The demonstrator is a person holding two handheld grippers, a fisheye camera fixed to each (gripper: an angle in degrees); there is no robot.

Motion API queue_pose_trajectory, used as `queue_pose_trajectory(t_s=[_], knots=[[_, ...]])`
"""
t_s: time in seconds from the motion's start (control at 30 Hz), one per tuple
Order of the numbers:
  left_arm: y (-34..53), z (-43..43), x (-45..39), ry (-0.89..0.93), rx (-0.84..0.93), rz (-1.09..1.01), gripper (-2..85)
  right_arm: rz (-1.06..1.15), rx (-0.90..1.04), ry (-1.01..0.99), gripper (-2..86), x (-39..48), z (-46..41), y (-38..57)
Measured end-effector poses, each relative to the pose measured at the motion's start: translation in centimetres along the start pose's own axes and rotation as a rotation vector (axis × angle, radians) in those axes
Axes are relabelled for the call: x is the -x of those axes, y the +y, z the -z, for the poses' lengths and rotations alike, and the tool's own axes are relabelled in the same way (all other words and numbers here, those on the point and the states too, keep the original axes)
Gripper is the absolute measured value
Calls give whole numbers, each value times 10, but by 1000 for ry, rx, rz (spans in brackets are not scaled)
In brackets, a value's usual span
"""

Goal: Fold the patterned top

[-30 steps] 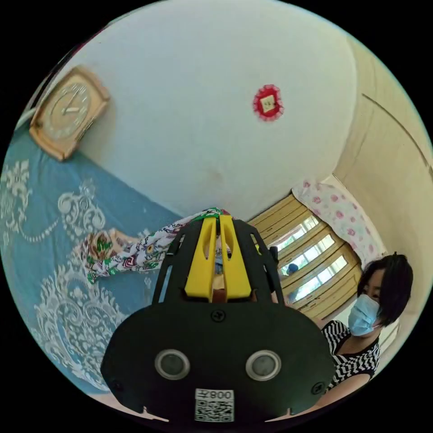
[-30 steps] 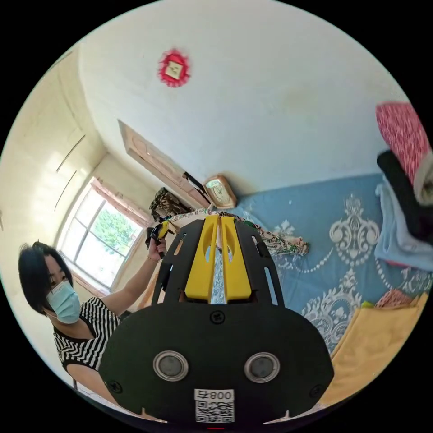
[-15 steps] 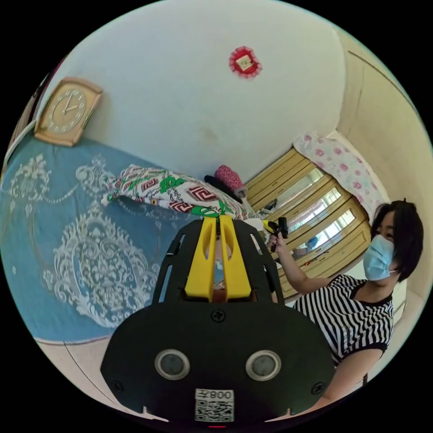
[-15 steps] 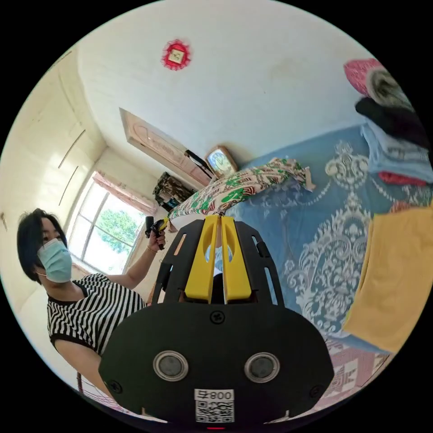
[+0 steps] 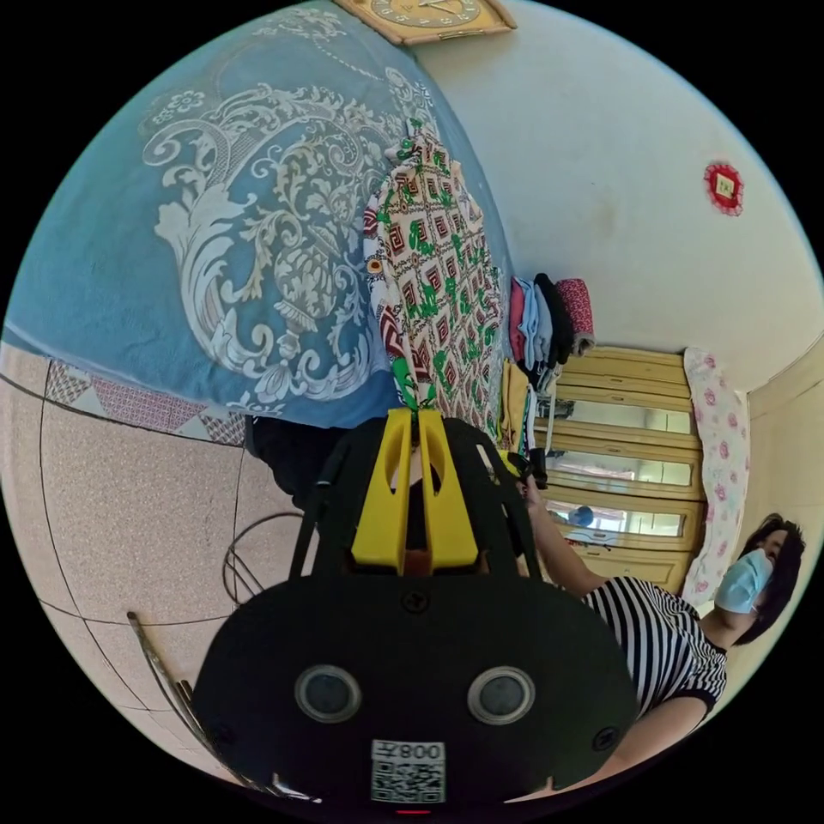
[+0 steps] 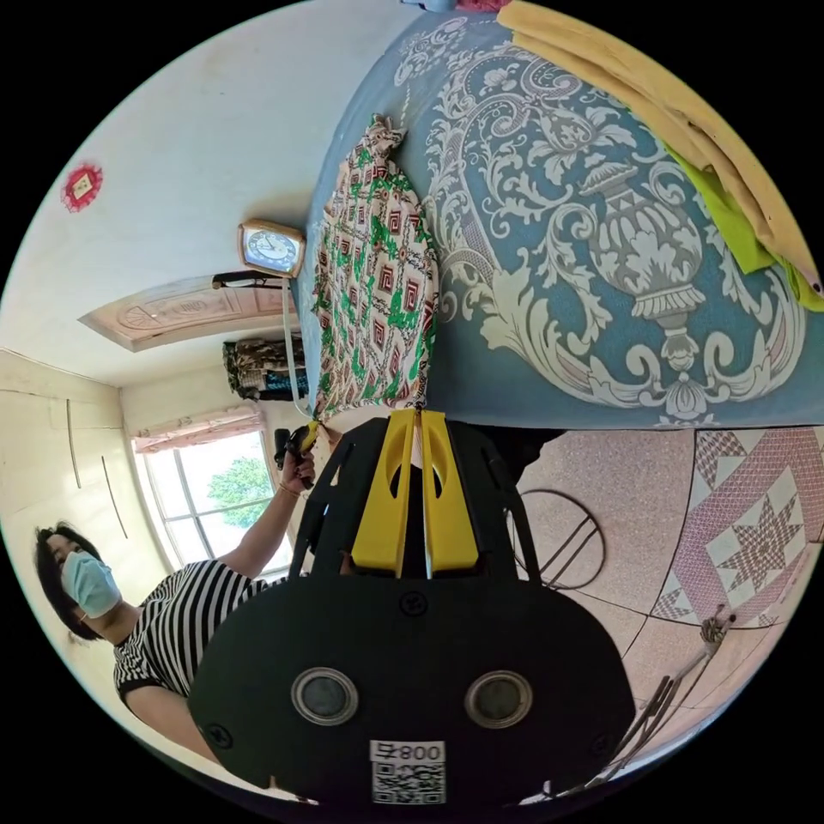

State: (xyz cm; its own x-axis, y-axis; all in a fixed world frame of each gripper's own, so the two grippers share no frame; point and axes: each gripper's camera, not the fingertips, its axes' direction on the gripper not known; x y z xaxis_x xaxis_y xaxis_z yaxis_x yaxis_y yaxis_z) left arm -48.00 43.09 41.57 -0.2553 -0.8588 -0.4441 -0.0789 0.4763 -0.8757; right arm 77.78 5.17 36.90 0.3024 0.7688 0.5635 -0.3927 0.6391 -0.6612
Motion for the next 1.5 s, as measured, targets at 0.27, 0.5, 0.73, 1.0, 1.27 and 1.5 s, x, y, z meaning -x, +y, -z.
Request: queue_pose_trajectory(t_s=[0.27,0.5,0.73,1.0,1.27,1.5], knots=[[-36,-51,18,-62,3,109,19,-95,29,-44,13,-40,-28,-7],[-57,-62,23,-32,-115,146,26,-110,-50,-83,24,-60,-11,-2],[-123,-95,-37,-101,-173,-71,31,96,-256,-67,42,-6,16,-46],[-290,-289,-185,-117,158,-601,46,217,-377,-25,73,41,-10,-199],[-414,-502,-294,-385,250,-858,81,159,-372,23,68,40,-55,-276],[-456,-584,-300,-565,226,-846,21,274,-455,90,10,68,-76,-277]])
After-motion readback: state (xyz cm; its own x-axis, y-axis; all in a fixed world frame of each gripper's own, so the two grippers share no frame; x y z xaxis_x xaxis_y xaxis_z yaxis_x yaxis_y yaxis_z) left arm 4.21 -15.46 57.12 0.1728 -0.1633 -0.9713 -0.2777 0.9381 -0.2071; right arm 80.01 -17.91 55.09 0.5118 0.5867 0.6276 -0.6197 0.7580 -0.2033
